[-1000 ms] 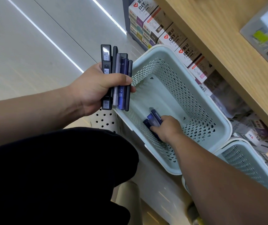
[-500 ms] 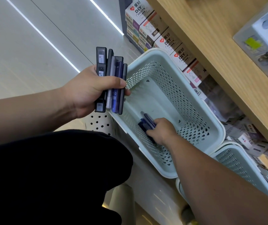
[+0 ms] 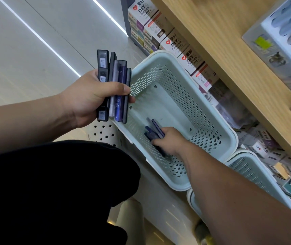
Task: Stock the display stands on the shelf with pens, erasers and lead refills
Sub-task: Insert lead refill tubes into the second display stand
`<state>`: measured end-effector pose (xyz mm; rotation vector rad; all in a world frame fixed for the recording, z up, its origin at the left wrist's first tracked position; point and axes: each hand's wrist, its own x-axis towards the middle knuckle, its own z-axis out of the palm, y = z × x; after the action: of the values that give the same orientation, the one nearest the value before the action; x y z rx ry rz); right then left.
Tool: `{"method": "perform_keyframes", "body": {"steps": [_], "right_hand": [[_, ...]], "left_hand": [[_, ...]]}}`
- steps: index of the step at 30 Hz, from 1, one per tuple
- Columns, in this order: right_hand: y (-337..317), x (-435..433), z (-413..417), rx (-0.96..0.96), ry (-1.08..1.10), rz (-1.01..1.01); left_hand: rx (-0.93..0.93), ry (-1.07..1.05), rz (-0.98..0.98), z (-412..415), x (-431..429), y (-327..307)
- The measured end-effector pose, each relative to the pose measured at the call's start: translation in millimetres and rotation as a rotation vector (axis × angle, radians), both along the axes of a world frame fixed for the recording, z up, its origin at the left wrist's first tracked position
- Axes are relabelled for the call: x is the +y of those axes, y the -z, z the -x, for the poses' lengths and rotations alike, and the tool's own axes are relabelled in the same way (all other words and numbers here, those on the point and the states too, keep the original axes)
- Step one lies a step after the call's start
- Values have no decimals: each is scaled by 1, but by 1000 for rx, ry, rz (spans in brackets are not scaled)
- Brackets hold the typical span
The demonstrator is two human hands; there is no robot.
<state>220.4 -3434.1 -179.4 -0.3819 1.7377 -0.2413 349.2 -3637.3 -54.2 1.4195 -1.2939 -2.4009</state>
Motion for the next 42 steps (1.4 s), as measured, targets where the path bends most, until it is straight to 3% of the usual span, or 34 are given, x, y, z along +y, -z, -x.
{"method": "perform_keyframes", "body": {"steps": [6,11,19,26,32,42], "right_hand": [[-9,-1,2,-37,-6,54],[-21,-7,0,-56,-162,66],[-30,-7,4,-126,-230,45],[-25,-3,6,-173,-18,51],[-8,-27,6,-238,439,98],[23,-65,-16,-76,521,85]], "left_hand": [[-24,1,10,2,2,-3],[-37,13,28,4,2,-5],[-59,11,26,4,2,-4],[-36,6,-40,0,-2,-3],[-1,-1,-104,-1,-5,-4],[6,-6,-138,-3,-11,3]]}}
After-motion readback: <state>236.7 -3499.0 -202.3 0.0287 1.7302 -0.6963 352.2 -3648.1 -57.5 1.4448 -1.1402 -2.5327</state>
